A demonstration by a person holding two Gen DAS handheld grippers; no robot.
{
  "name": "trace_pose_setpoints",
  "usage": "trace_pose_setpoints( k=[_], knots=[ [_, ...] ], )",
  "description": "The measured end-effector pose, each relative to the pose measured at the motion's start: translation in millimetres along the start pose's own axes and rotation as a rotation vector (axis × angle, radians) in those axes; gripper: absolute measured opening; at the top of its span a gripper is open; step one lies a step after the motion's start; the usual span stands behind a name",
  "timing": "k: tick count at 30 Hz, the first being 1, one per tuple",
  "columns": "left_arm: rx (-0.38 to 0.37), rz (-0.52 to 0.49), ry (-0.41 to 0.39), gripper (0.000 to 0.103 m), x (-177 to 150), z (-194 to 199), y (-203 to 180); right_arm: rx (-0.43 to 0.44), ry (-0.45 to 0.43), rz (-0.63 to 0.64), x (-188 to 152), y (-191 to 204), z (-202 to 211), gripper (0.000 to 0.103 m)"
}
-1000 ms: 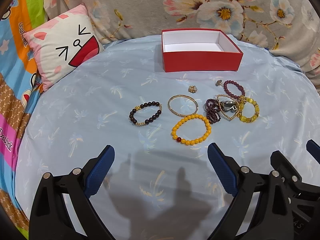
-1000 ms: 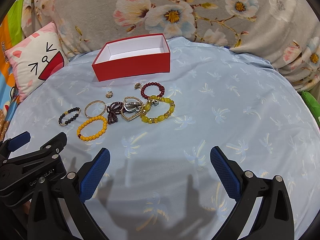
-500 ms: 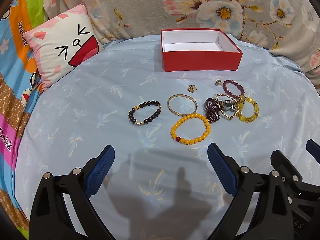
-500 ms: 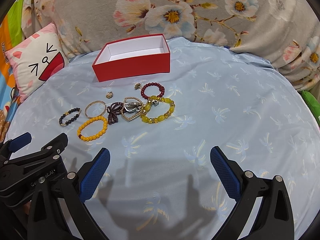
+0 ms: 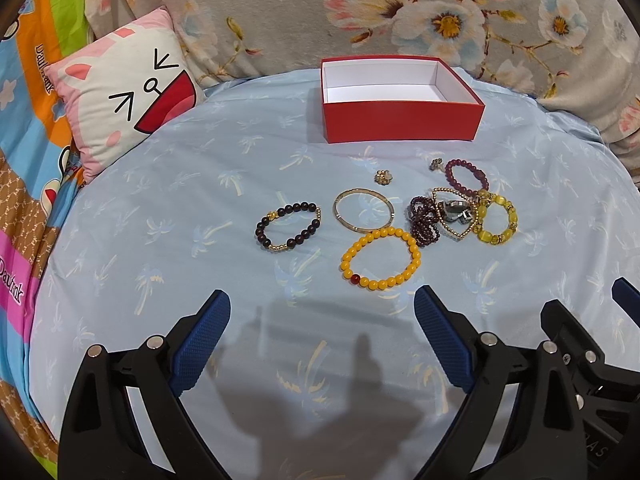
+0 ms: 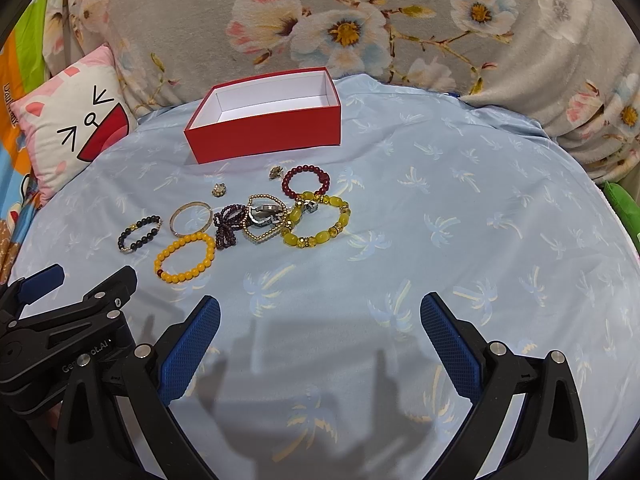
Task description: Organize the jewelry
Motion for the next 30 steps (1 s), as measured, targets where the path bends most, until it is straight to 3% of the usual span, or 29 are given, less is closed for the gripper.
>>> trace_pose_setpoints(
  k=[22, 30],
  knots=[
    [-0.008, 0.007, 0.019, 0.089, -1.6, -7.8, -4.3, -0.001, 0.008, -0.003, 0.1, -2.0, -2.5, 0.096],
    [-0.005, 0.049, 0.043, 0.089, 7.7, -24.3, 14.9, 0.001, 0.028, -0.012, -1.1, -7.9, -16.6, 0.096]
  ],
)
Point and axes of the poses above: each gripper's, at about its wrist camera, not at the fingertips, and z roughly against the way its jaws point, y to its left, x to its top, the point moved 8 cm from there along -z, roughly the way its jaws point, and after that the axes turned 13 degrees about z, right-handed, at the moved point
